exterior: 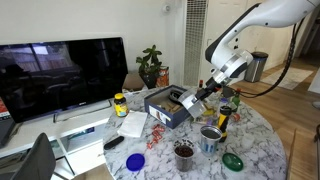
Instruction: Pick up the flash light from the clear cup and put it on the table, pick up the clear cup from the blue box and put it on the table
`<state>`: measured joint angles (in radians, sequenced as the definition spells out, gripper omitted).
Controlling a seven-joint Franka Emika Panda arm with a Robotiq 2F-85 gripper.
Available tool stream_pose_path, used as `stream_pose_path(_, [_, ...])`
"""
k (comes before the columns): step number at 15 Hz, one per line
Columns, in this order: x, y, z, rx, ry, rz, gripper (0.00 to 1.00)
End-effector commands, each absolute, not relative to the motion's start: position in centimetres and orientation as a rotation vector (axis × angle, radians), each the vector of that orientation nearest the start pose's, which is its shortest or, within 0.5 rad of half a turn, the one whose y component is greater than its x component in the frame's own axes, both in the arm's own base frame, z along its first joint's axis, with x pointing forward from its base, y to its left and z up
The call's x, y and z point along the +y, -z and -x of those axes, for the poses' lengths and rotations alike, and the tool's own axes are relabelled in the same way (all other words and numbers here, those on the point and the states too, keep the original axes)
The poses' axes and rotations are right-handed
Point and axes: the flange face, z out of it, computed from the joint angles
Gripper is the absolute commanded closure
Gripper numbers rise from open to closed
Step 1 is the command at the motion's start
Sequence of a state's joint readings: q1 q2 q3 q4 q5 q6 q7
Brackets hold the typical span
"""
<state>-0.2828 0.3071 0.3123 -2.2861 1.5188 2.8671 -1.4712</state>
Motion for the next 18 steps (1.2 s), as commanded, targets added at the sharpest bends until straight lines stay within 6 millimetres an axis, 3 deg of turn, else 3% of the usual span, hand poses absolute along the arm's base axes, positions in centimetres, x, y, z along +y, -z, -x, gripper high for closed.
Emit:
stream_pose_path(1, [-3.4,-20.9,-52.1,-0.006,0.704,2.699,0.00])
stream_pose_path(8, [-3.2,-19.0,-51.1,-0.047,0.520,2.768,0.00])
stream_pose_path(18, [-2.9,-18.8,-51.4,-0.061,0.297,2.854,0.00])
